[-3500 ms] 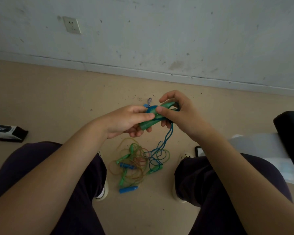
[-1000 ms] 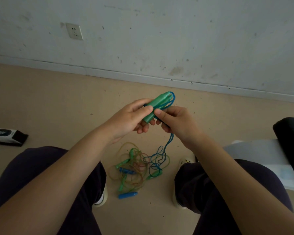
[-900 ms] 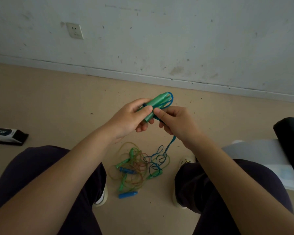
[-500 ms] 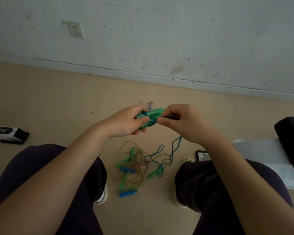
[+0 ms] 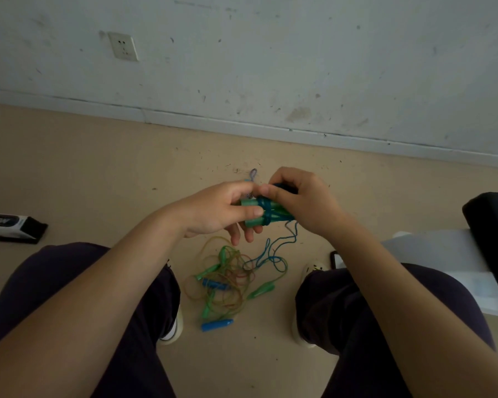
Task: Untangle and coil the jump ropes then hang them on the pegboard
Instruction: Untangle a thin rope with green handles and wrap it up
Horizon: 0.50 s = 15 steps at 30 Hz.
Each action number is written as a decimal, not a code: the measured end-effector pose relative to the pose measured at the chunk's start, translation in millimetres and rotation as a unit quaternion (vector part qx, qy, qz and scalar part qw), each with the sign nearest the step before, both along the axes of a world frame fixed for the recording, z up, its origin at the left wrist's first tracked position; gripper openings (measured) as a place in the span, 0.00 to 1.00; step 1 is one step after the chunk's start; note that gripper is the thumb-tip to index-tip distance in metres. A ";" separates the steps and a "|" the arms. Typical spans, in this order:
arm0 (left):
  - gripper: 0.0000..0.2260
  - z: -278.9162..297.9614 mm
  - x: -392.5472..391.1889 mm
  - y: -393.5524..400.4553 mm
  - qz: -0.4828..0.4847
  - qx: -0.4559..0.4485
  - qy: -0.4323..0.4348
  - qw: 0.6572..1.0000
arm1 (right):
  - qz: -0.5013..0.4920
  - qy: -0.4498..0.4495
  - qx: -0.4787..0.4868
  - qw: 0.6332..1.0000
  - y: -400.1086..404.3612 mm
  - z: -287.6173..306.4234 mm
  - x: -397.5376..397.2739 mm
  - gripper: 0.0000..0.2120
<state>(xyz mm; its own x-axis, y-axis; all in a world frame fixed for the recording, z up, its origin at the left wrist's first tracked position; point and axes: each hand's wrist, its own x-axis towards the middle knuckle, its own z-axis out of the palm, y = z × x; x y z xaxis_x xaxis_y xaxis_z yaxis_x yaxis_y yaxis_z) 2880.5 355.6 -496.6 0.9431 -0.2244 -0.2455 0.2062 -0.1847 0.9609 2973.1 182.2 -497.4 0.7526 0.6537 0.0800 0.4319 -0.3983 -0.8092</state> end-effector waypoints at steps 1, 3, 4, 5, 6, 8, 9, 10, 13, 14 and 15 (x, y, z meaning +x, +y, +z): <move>0.10 -0.8 -0.3 0.2 -0.001 -0.010 0.009 1.000 | -0.001 0.002 -0.002 1.000 0.1 -0.7 0.0 0.10; 0.11 -2.2 -0.5 0.7 0.000 -0.035 0.032 0.999 | -0.006 0.000 0.001 1.000 1.4 -1.5 0.5 0.10; 0.12 -2.5 -0.4 0.4 0.005 -0.046 0.041 0.998 | -0.009 -0.003 0.005 1.000 2.3 -1.8 0.5 0.10; 0.13 -3.1 0.1 -0.1 0.014 -0.049 0.044 0.998 | -0.012 -0.004 0.008 1.000 3.2 -1.9 0.1 0.10; 0.15 -4.1 0.5 -0.9 0.026 -0.040 0.041 0.998 | -0.013 -0.005 0.012 1.000 3.9 -1.9 -0.7 0.10; 0.13 -7.0 1.6 -2.7 0.046 0.000 0.015 0.999 | -0.007 -0.007 0.011 1.000 4.6 -2.4 -2.6 0.10; 0.10 -8.4 2.2 -3.0 0.051 0.018 0.003 0.999 | -0.006 -0.008 0.006 1.000 4.5 -2.9 -3.0 0.11; 0.09 -9.5 2.5 -3.0 0.051 0.028 -0.005 0.998 | -0.007 -0.007 0.001 1.000 4.2 -3.3 -3.1 0.11; 0.08 -9.5 2.8 -2.2 0.037 0.028 -0.015 0.999 | -0.021 0.001 0.012 1.000 2.0 -4.1 -2.0 0.08; 0.07 -9.3 2.8 -2.3 0.033 0.029 -0.016 0.999 | -0.027 -0.001 0.016 1.000 1.8 -4.4 -2.1 0.08; 0.07 -9.2 2.8 -2.8 0.030 0.030 -0.018 0.999 | -0.030 -0.007 0.020 0.999 1.6 -4.2 -2.5 0.10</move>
